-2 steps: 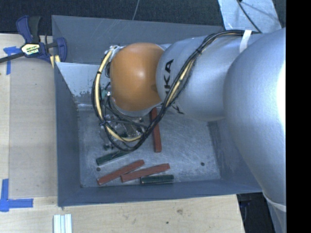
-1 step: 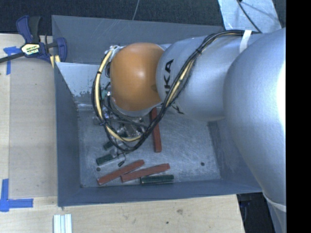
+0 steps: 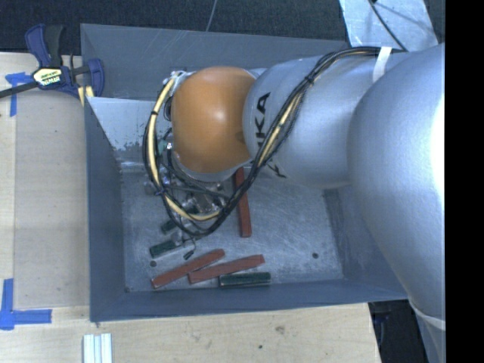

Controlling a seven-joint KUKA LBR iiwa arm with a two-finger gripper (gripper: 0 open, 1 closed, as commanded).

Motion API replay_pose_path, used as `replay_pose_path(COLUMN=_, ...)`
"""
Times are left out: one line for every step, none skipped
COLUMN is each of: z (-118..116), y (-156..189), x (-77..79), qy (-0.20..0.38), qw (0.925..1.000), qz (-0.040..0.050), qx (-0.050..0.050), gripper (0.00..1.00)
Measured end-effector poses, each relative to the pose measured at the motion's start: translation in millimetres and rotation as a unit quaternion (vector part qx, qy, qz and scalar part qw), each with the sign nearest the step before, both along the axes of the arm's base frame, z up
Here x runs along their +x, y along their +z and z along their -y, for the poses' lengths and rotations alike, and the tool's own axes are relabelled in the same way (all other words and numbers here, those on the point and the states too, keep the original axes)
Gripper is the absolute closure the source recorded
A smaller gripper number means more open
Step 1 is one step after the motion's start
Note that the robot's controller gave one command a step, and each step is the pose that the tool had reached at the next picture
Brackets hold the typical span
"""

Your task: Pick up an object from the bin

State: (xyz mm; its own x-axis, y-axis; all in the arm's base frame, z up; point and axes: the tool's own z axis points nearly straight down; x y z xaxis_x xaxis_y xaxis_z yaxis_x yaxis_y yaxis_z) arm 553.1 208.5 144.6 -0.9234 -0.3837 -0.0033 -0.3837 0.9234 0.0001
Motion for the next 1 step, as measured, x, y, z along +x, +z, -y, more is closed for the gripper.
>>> replay_pose_path(z=43.8, y=-38.7, x=0.7, qy=0.034, qw=0.9994, qz=0.0025, qx=0.001, gripper=0.00)
